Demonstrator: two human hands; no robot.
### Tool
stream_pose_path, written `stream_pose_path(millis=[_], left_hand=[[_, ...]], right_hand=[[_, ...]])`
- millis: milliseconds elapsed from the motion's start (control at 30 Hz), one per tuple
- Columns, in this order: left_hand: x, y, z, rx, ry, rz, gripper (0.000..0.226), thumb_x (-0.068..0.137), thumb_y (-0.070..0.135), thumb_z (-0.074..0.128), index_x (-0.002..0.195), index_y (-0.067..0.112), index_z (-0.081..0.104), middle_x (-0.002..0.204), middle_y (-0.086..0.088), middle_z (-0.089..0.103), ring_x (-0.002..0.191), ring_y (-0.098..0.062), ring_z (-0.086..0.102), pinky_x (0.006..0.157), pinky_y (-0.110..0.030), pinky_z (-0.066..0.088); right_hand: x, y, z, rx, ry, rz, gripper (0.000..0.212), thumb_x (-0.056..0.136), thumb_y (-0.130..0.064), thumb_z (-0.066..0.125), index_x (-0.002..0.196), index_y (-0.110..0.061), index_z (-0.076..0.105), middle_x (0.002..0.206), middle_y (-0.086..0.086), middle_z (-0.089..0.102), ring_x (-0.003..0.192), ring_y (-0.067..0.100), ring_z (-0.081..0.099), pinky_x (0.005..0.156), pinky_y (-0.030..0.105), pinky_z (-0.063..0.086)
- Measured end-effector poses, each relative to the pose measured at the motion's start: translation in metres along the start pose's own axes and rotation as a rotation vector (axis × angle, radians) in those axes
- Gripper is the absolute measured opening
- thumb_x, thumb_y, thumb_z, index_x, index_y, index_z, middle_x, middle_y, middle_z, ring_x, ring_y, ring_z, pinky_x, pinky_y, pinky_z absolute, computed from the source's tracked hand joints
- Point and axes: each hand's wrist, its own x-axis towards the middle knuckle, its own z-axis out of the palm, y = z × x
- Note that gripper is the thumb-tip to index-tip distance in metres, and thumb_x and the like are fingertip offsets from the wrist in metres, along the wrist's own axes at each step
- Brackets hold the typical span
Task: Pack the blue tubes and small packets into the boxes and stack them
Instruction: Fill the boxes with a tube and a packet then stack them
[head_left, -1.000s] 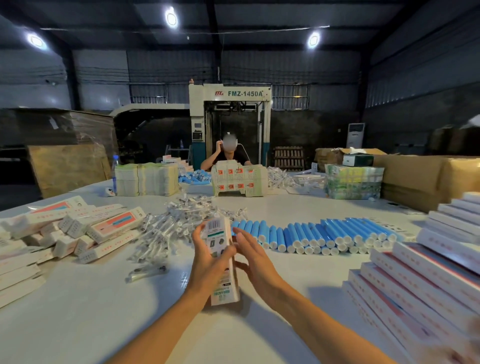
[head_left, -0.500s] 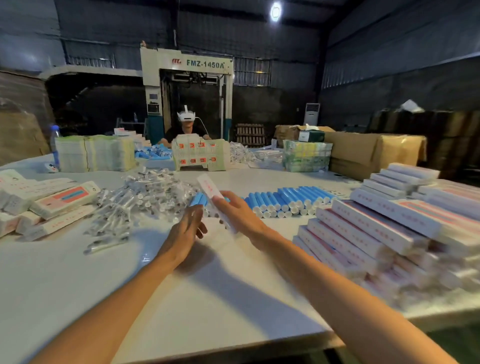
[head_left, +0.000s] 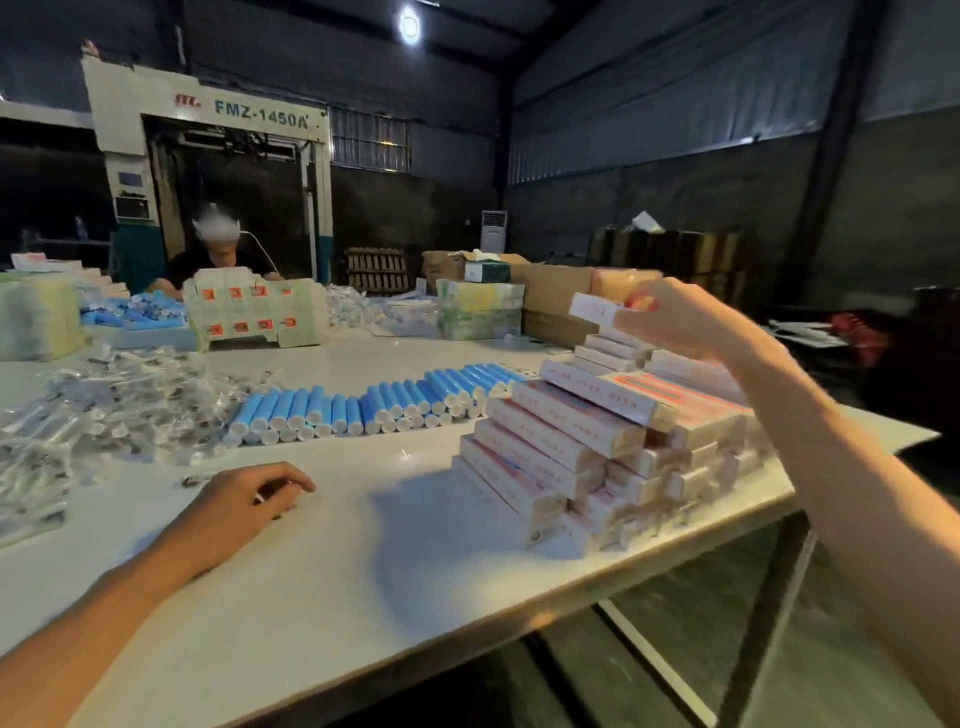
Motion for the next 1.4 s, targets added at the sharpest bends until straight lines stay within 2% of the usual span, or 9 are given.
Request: stream_pose_path(millis=[200,367,633,733,833,933,1100,1267,1400], left_hand=[[-0.005,0.009,-0.002,-0.001,-0.007,0.001,0.031,0.103,0.023,0.069,0.096,0.052,0.077,0.094,0.027,0.074,0.083,0.001,0.073,0.073,-0.023,0.055],[-0.005,0.011,-0.002,0.011,-0.010,0.006,0.032,0.102,0.022,0.070,0.099,0.054,0.076,0.094,0.028,0.074,0.082,0.002,0.071,0.074,-0.027,0.054],[-0.006,0.014,-0.002,0.019,-0.018,0.007,0.031,0.101,0.022,0.071,0.098,0.052,0.077,0.097,0.031,0.073,0.084,0.003,0.071,0.076,-0.027,0.055],[-0.006,0.015,-0.001,0.026,-0.015,0.003,0.028,0.101,0.021,0.072,0.095,0.048,0.079,0.094,0.026,0.074,0.082,0.001,0.070,0.078,-0.031,0.057],[-0.005,0.017,-0.001,0.041,-0.006,0.014,0.028,0.101,0.017,0.071,0.097,0.043,0.079,0.092,0.018,0.077,0.079,-0.002,0.072,0.079,-0.033,0.058],[-0.004,0.019,-0.002,0.097,0.028,0.043,0.029,0.103,0.007,0.066,0.101,0.034,0.078,0.092,0.008,0.076,0.080,-0.014,0.070,0.081,-0.039,0.057],[-0.002,0.029,-0.006,0.296,0.093,-0.006,0.021,0.107,0.024,0.055,0.108,0.035,0.073,0.104,0.018,0.071,0.086,-0.007,0.061,0.084,-0.034,0.047],[0.012,0.032,-0.010,0.381,0.109,-0.157,0.018,0.105,0.024,0.053,0.104,0.029,0.071,0.110,-0.003,0.075,0.103,-0.032,0.069,0.082,-0.040,0.051],[0.001,0.009,-0.049,0.439,0.065,-0.329,0.018,0.098,0.025,0.058,0.105,0.029,0.074,0.113,-0.002,0.076,0.106,-0.028,0.069,0.081,-0.037,0.052]], right_hand=[[-0.032,0.065,0.024,-0.202,-0.047,0.142,0.033,0.093,-0.043,0.067,0.115,-0.019,0.068,0.100,0.003,0.067,0.073,0.015,0.055,0.059,0.029,0.036],[-0.040,0.069,0.033,-0.244,-0.010,0.097,0.045,0.094,-0.034,0.069,0.135,-0.017,0.063,0.135,0.010,0.064,0.113,0.027,0.061,0.080,0.031,0.042],[-0.028,0.055,0.028,-0.259,0.070,0.050,0.040,0.095,-0.034,0.071,0.131,-0.018,0.066,0.125,0.009,0.067,0.108,0.027,0.061,0.072,0.032,0.041],[-0.016,0.010,0.029,-0.100,0.116,-0.062,0.027,0.101,-0.027,0.066,0.122,-0.011,0.068,0.113,0.009,0.070,0.090,0.018,0.062,0.062,0.022,0.044],[-0.003,-0.060,0.035,0.043,0.124,-0.193,0.019,0.104,-0.021,0.059,0.116,-0.012,0.070,0.104,0.006,0.069,0.088,0.018,0.065,0.075,0.033,0.057],[0.001,-0.136,0.055,0.239,0.144,-0.348,0.020,0.104,-0.012,0.056,0.116,-0.006,0.071,0.099,0.007,0.067,0.089,0.021,0.065,0.078,0.036,0.056],[-0.017,-0.251,0.125,0.516,0.080,-0.482,0.018,0.098,-0.010,0.057,0.091,-0.008,0.074,0.082,0.000,0.068,0.067,0.008,0.060,0.056,0.021,0.045],[-0.052,-0.291,0.226,0.717,-0.102,-0.356,0.015,0.094,-0.010,0.058,0.089,-0.004,0.071,0.087,0.013,0.073,0.082,0.033,0.066,0.072,0.046,0.052],[-0.077,-0.311,0.295,0.772,-0.271,-0.299,0.012,0.098,-0.012,0.057,0.090,-0.009,0.065,0.091,0.014,0.072,0.090,0.036,0.065,0.076,0.045,0.049]])
